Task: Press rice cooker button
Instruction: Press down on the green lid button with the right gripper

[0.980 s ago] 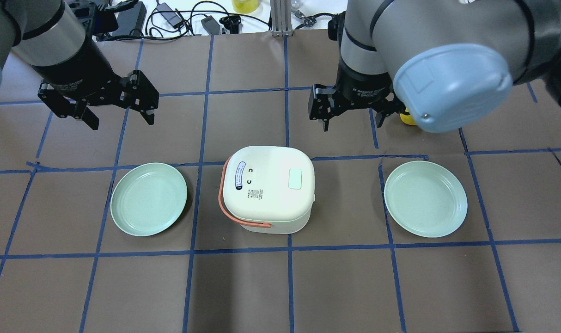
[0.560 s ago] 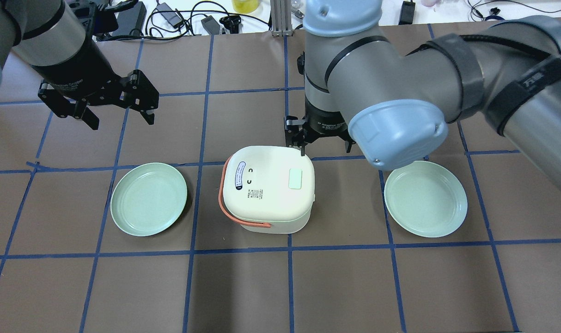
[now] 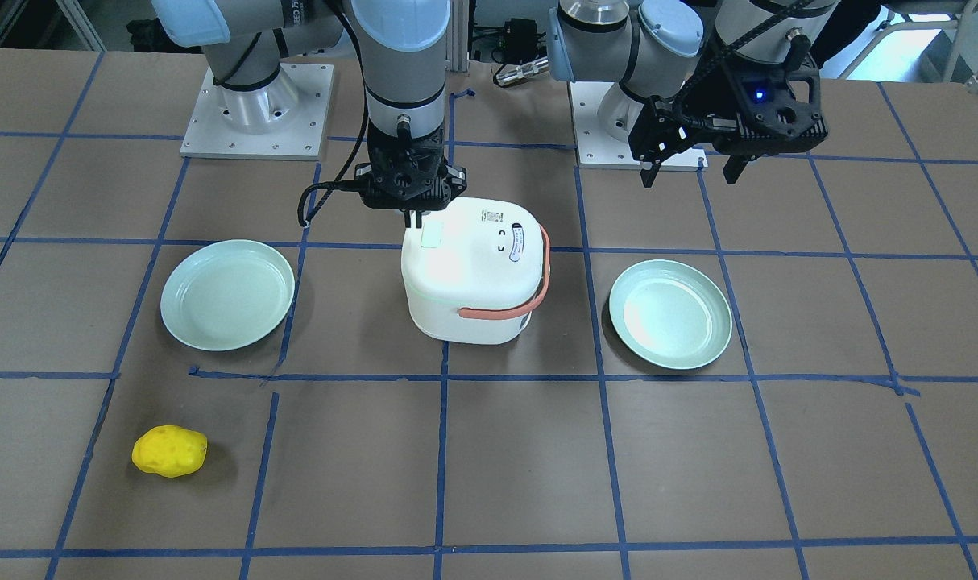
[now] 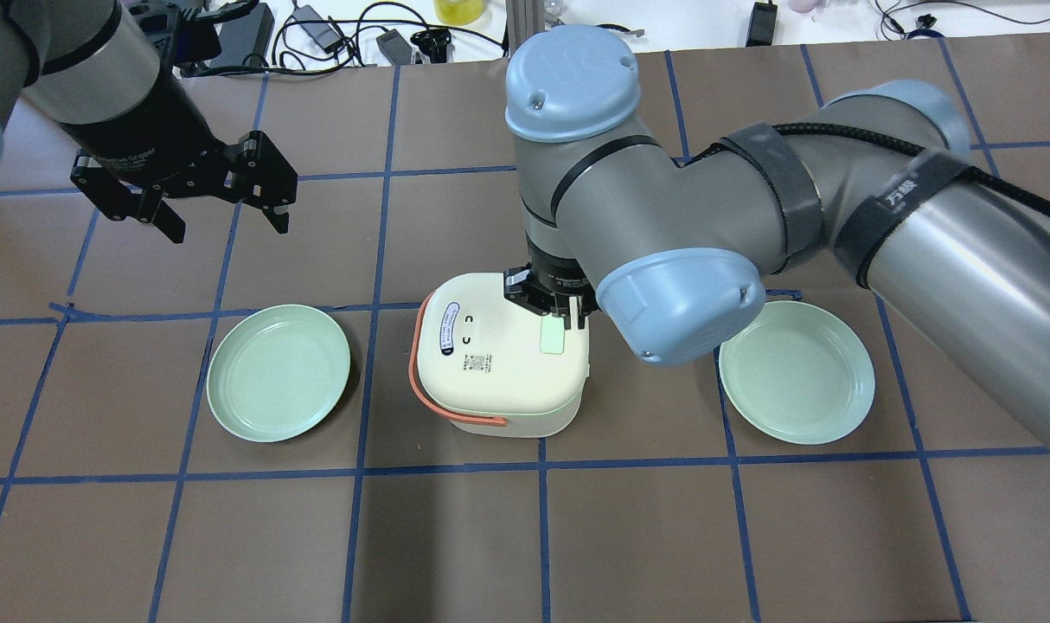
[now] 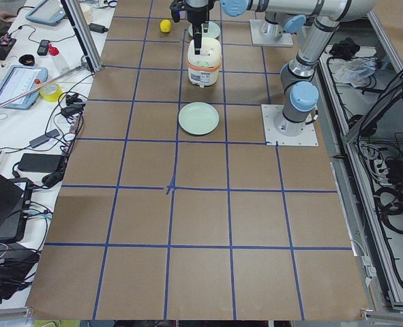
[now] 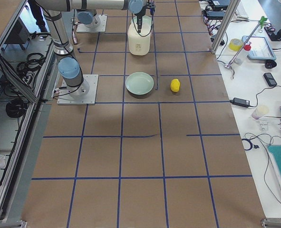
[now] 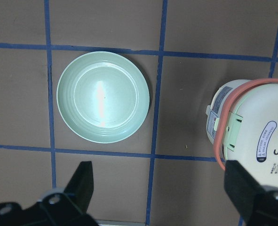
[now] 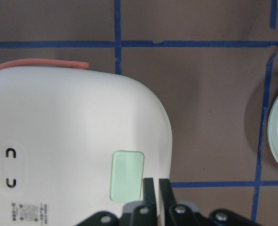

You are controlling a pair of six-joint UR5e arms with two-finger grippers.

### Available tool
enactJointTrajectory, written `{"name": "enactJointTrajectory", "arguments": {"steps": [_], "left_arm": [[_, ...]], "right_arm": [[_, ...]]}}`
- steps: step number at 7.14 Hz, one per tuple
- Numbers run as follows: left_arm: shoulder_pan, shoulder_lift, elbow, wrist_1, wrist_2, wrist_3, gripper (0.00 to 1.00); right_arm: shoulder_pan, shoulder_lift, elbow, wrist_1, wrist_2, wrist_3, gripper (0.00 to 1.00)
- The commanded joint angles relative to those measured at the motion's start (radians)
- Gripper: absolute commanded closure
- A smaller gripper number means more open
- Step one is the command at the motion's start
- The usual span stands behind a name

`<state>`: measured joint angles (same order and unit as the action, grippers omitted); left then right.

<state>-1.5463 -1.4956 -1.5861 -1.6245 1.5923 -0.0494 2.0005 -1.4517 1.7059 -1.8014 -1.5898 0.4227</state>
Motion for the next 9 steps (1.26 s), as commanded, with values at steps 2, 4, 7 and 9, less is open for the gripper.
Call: {"name": "enactJointTrajectory", "arguments": {"steps": [2,4,7,9], "left_arm": [[0.000,0.000,0.000,0.000,0.000,0.000,0.00],[0.000,0.000,0.000,0.000,0.000,0.000,0.00],[0.000,0.000,0.000,0.000,0.000,0.000,0.00],[0.000,0.000,0.000,0.000,0.000,0.000,0.00]], "right_arm": [[0.009,0.019,0.050,-0.120,0.001,0.007,1.00],[0.009,0.024,0.063,-0.145,-0.001,0.004,1.00],[0.006,0.022,0.045,-0.139,-0.006,-0.005,0.93],[-0.011,0.011,-0.007,-0.104,-0.022,0.005,0.00]]}}
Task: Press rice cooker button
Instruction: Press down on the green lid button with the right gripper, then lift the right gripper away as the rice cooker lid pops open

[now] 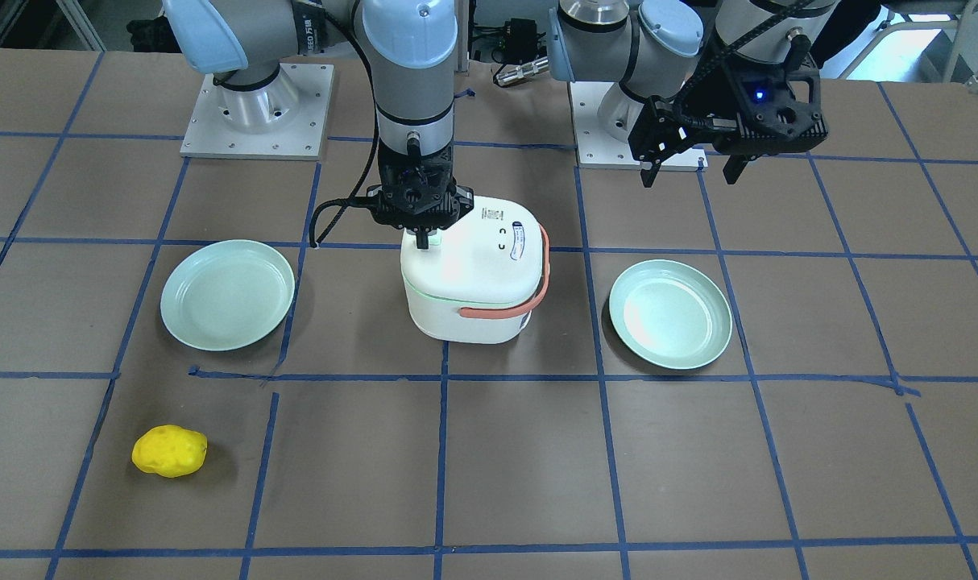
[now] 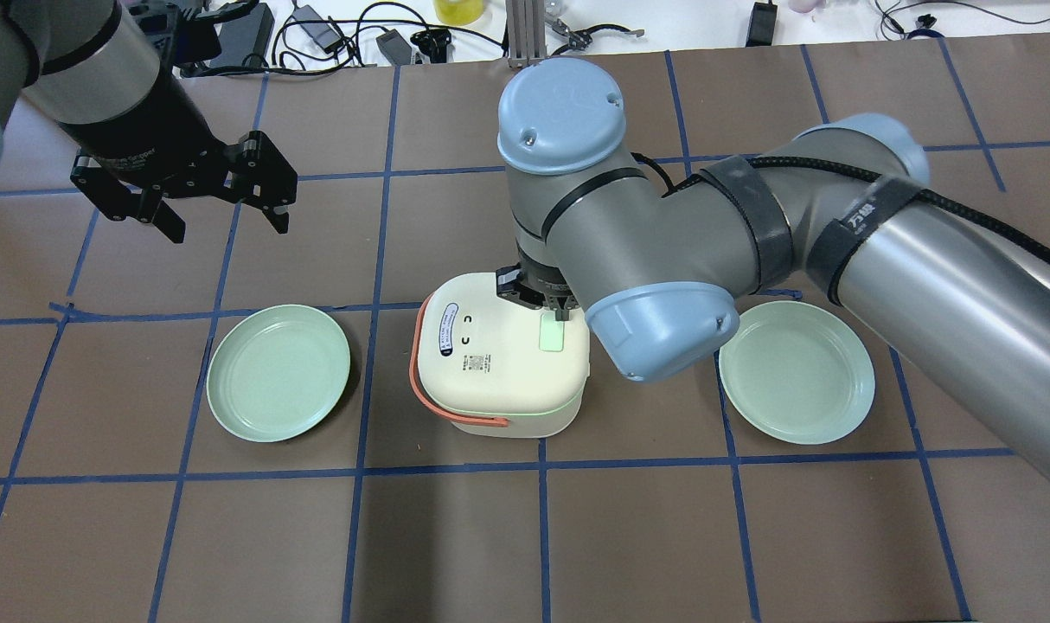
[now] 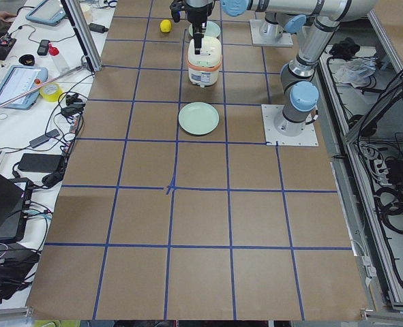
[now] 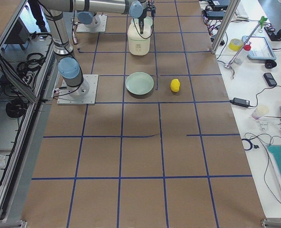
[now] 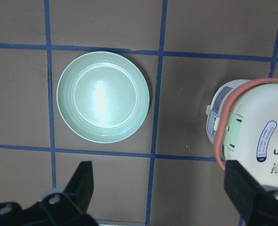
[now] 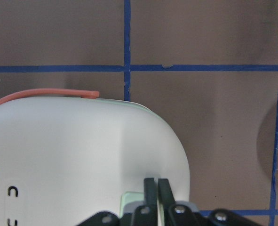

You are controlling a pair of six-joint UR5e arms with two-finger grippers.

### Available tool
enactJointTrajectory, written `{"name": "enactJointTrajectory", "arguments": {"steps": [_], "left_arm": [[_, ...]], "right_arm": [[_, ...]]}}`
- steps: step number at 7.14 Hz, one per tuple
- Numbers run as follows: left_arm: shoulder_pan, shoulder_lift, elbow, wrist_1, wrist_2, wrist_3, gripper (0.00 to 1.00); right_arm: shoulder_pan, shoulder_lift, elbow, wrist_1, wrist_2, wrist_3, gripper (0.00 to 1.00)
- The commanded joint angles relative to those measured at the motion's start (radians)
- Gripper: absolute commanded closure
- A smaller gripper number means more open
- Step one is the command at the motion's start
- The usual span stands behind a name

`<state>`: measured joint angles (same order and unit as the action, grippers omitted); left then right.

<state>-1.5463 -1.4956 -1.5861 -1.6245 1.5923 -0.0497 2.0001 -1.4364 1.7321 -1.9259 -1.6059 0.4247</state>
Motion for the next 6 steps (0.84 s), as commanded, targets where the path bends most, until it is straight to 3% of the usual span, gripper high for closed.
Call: {"name": "enactJointTrajectory", "arguments": {"steps": [1,3,5,6], "left_arm": [[0.000,0.000,0.000,0.000,0.000,-0.001,0.00],[0.000,0.000,0.000,0.000,0.000,0.001,0.00],[0.000,0.000,0.000,0.000,0.000,0.001,0.00],[0.000,0.000,0.000,0.000,0.000,0.001,0.00]], "right_arm": [[-0.027,-0.012,-0.090,0.112,-0.012,-0.009,0.00],[-0.145,-0.021,-0.215,0.241,-0.016,-0.141,0.00],[-0.229,-0.038,-0.253,0.243,0.003,-0.231,0.00],[-0.289,-0.039,-0.269,0.243,0.067,-0.286,0.00]]}}
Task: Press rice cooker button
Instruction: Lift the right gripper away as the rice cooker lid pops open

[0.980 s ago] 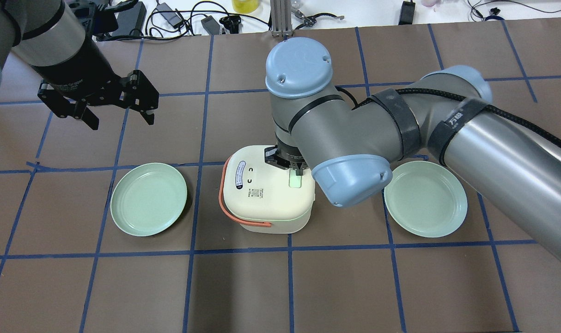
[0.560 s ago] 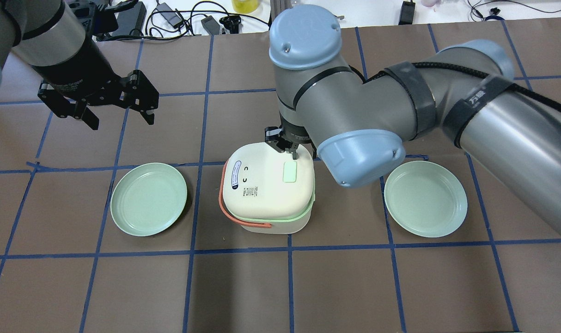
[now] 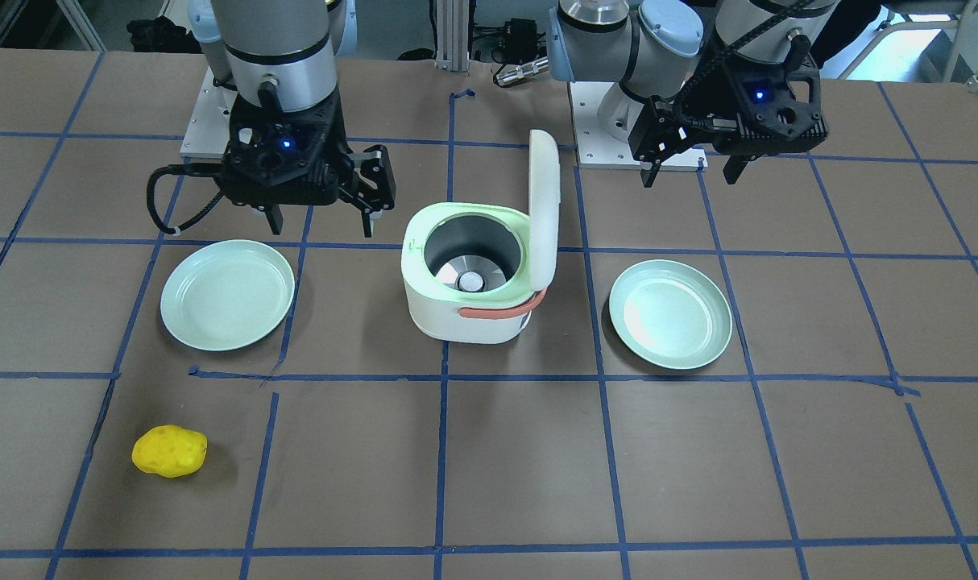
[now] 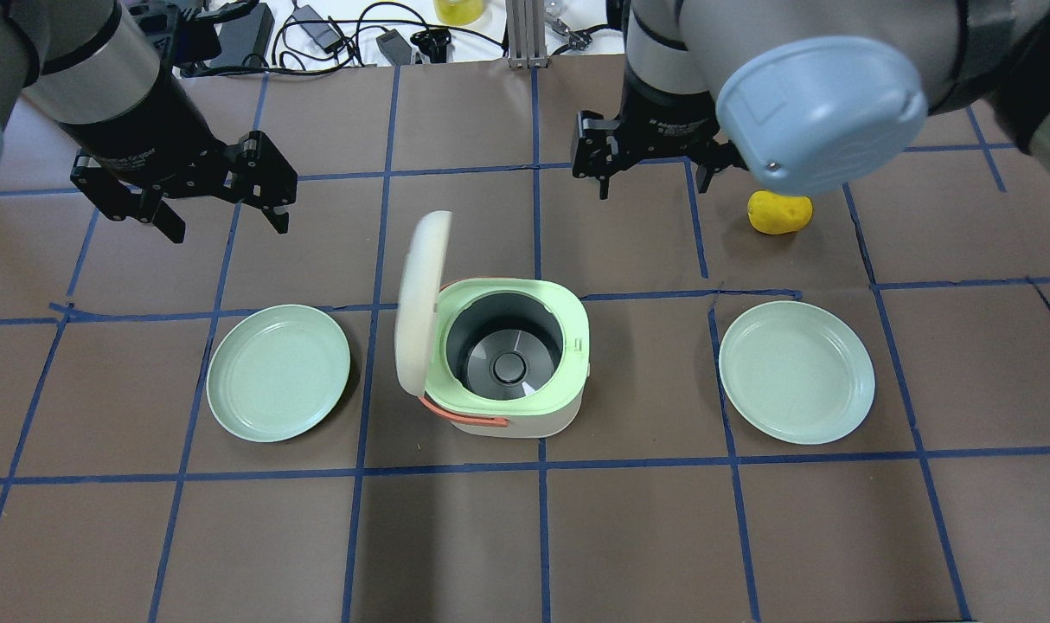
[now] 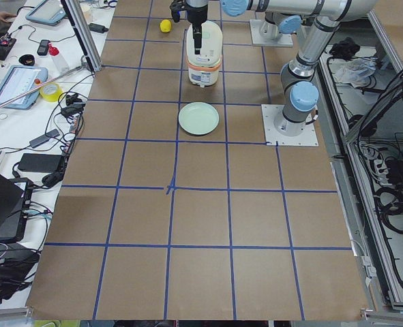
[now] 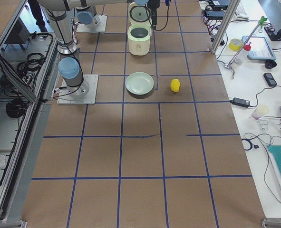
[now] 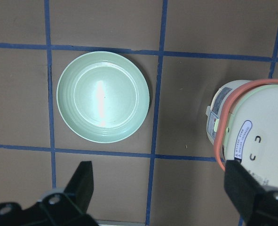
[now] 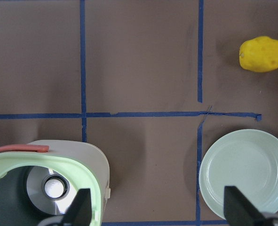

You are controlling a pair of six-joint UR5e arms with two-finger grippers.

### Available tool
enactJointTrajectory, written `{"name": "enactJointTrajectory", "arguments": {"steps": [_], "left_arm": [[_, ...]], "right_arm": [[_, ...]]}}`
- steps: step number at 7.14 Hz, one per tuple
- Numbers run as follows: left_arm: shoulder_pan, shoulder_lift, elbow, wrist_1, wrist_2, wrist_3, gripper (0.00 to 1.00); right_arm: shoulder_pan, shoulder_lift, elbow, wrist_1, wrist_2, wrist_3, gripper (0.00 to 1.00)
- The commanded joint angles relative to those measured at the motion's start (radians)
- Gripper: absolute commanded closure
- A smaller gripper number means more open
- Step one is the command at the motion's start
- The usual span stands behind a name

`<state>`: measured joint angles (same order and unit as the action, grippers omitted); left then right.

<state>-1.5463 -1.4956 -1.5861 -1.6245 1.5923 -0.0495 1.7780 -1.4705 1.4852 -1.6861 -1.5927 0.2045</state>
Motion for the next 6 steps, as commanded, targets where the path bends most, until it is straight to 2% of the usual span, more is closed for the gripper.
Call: {"name": "enactJointTrajectory", "arguments": {"steps": [1,3,6], "left_arm": [[0.000,0.000,0.000,0.000,0.000,-0.001,0.00],[0.000,0.000,0.000,0.000,0.000,0.000,0.00],[0.000,0.000,0.000,0.000,0.000,0.000,0.00]], "right_arm": [[-0.128,-0.014,-0.035,0.003,0.095,-0.121,0.00],[-0.157,-0.037,-0.037,0.012,0.053,-0.178,0.00],[-0.154,-0.042,-0.034,0.045,0.048,-0.177,0.00]]}}
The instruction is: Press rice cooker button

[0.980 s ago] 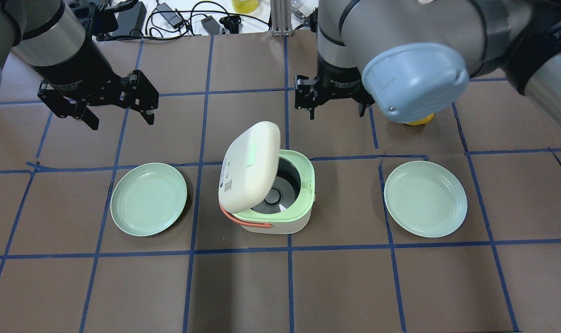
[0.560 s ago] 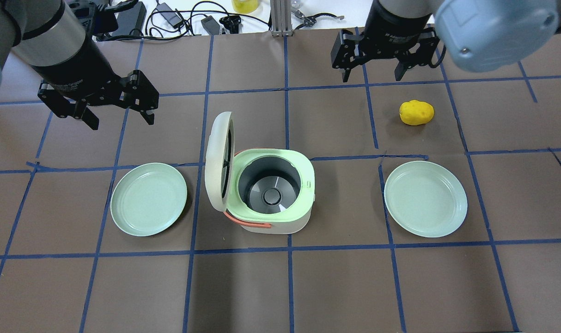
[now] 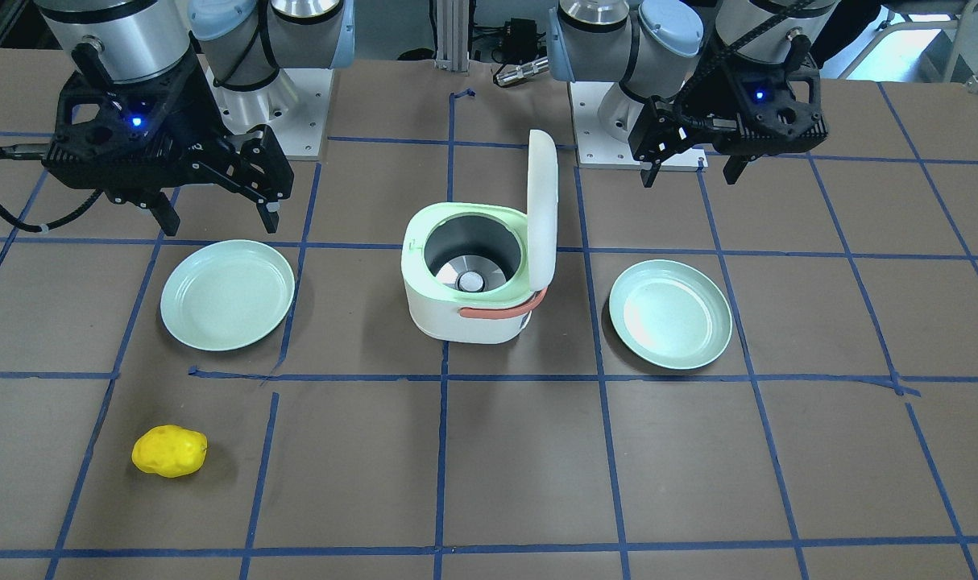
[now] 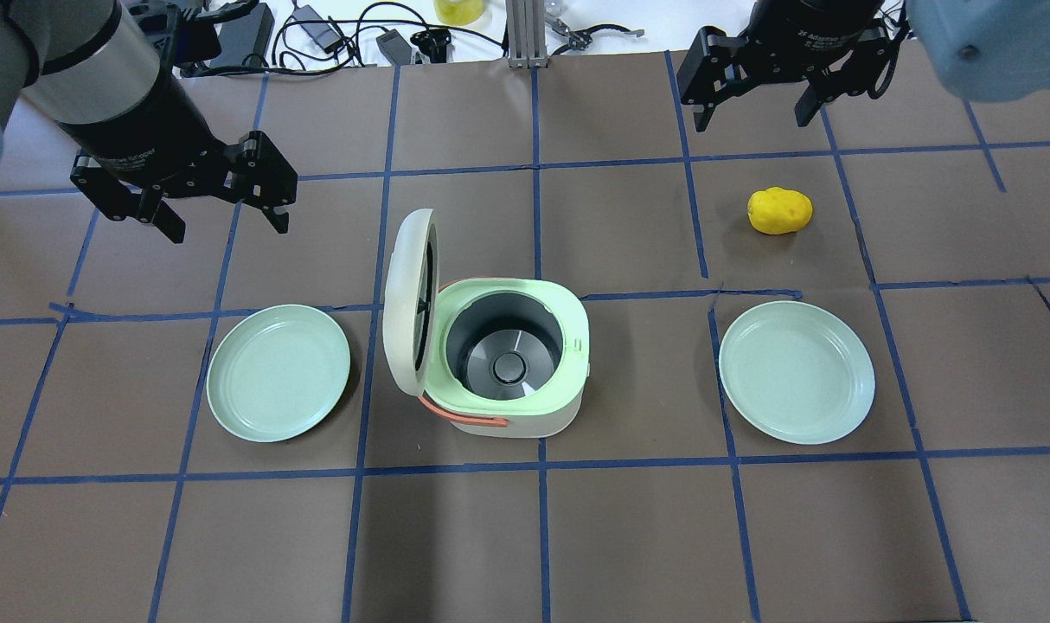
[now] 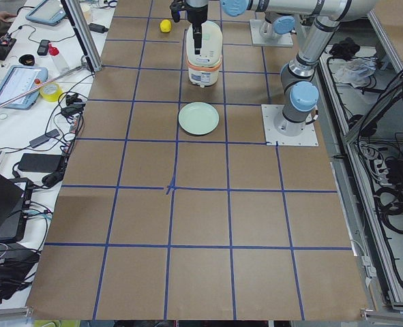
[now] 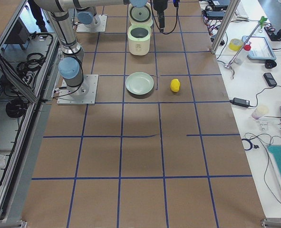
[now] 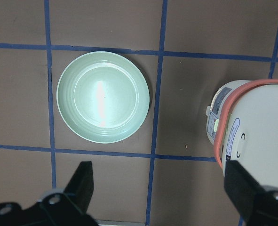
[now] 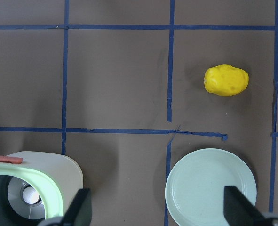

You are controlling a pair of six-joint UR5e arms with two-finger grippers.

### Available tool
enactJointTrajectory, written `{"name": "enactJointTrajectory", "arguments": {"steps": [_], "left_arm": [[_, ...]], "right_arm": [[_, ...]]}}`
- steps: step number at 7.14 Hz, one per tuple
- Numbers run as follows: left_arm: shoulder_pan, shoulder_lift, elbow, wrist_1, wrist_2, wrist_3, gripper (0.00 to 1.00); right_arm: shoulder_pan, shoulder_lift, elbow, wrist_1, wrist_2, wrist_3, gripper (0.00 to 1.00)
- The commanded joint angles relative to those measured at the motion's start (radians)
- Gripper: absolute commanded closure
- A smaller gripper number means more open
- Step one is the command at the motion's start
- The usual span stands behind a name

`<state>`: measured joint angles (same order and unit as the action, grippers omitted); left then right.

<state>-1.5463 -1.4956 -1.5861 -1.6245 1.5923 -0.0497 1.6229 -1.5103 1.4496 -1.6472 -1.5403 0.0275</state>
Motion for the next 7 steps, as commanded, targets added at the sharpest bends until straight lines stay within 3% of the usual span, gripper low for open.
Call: {"name": "enactJointTrajectory", "arguments": {"steps": [1,7], "left_arm": [[0.000,0.000,0.000,0.000,0.000,0.001,0.00],[0.000,0.000,0.000,0.000,0.000,0.001,0.00]], "right_arm": [[0.003,-0.011,0.003,0.009,-0.027,0.008,0.00],[0.005,-0.018,0.002,0.052,-0.017,0.014,0.00]]}}
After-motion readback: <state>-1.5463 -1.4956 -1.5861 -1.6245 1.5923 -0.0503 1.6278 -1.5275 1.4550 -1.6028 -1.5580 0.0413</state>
